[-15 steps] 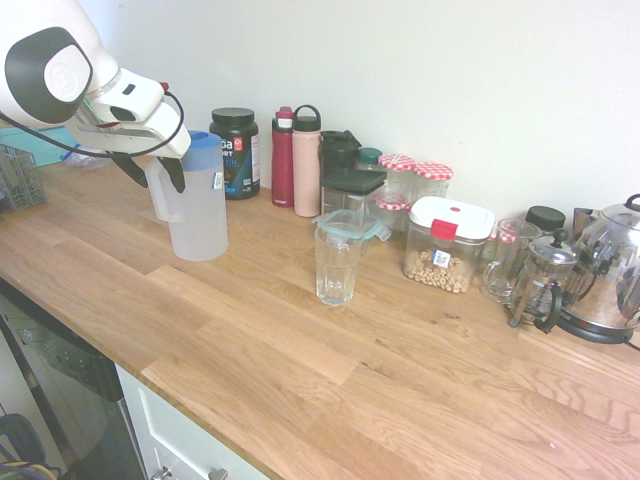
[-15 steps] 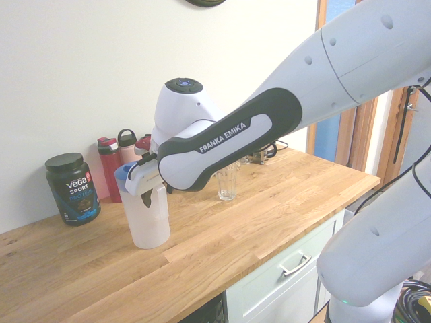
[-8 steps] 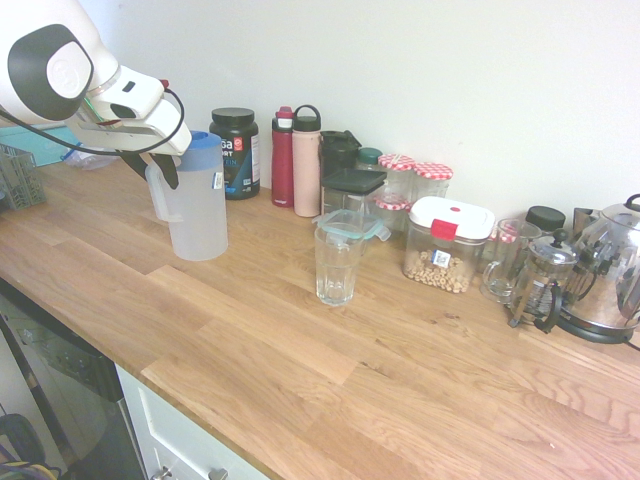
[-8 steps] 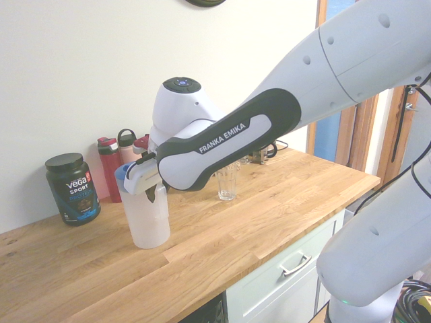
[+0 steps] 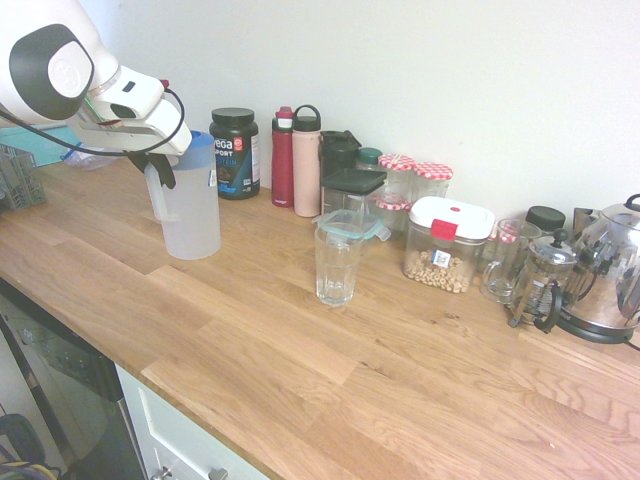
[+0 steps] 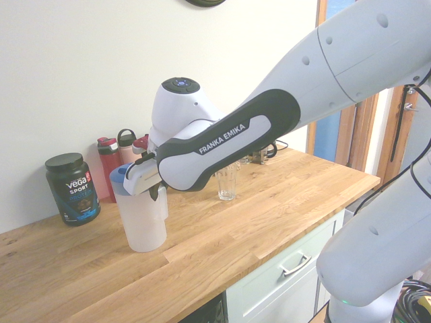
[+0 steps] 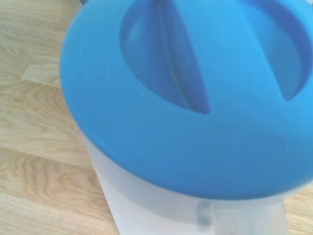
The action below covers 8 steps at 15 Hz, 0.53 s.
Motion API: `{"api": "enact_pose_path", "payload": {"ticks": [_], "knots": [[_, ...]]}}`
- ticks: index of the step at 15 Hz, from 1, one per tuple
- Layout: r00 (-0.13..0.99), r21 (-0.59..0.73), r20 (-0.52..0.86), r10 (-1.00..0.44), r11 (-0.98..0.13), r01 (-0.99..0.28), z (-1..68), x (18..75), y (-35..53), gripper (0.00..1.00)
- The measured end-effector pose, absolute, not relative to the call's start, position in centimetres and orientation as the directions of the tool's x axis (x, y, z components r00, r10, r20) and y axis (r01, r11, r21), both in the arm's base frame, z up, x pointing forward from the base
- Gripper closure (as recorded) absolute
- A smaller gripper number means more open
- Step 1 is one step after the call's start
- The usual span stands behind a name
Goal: Pour me some water
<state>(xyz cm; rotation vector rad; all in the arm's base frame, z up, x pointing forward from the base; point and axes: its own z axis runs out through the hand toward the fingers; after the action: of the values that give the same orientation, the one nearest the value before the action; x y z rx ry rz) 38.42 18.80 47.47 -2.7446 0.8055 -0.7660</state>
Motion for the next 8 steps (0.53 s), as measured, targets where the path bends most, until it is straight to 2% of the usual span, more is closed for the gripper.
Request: {"api": "enact_pose_path", "payload": {"ticks": [4, 8], "knots": [[0.708, -0.300, 0.425, -0.564, -0.826, -0.478, 50.0, 36.7, 17.6, 1.00], [0.716, -0.290, 0.419, -0.558, -0.830, -0.477, 53.3, 31.6, 14.1, 1.00]]}}
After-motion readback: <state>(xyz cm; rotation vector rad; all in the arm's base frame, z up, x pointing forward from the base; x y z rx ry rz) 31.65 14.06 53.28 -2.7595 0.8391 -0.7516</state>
